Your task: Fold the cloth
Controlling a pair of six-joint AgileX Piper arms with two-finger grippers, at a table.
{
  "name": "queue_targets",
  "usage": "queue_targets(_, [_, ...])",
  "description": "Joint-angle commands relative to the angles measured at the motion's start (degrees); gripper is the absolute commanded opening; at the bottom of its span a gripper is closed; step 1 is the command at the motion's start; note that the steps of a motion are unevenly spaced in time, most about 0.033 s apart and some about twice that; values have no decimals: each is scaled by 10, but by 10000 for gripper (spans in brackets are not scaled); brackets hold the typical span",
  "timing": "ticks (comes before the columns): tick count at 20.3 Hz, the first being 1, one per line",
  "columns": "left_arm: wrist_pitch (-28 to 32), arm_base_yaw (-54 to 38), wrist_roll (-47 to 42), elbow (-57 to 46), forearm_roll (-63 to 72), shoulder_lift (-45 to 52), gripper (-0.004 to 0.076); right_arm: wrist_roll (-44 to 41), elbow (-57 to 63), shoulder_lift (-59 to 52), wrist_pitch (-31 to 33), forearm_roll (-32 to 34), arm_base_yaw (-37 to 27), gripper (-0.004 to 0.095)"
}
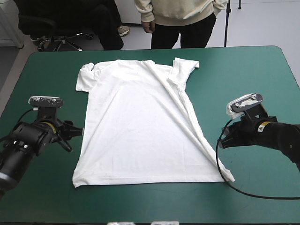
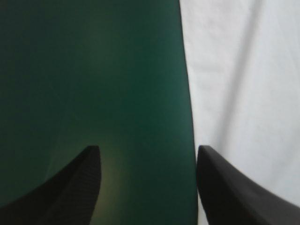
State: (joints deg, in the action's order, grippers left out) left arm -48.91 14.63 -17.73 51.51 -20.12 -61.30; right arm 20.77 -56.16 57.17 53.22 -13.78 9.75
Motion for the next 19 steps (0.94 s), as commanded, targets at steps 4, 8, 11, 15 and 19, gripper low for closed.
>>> queue_targets(4, [55, -98, -2, 157, 42, -148, 424, 32, -38, 32, -27, -50, -4, 389])
queue_targets(8, [29, -191, 216, 291, 328, -284, 381, 80, -38, 65, -35, -106, -4, 389])
queue_targets(11, [-9, -190, 225, 361, 322, -383, 382, 93, -38, 81, -41, -123, -4, 388])
queue_targets(15, [12, -168, 239, 387, 318, -457, 380, 97, -38, 88, -47, -123, -4, 388])
queue_targets(19, [28, -144, 252, 399, 318, -525, 380, 97, -38, 88, -51, -124, -4, 388])
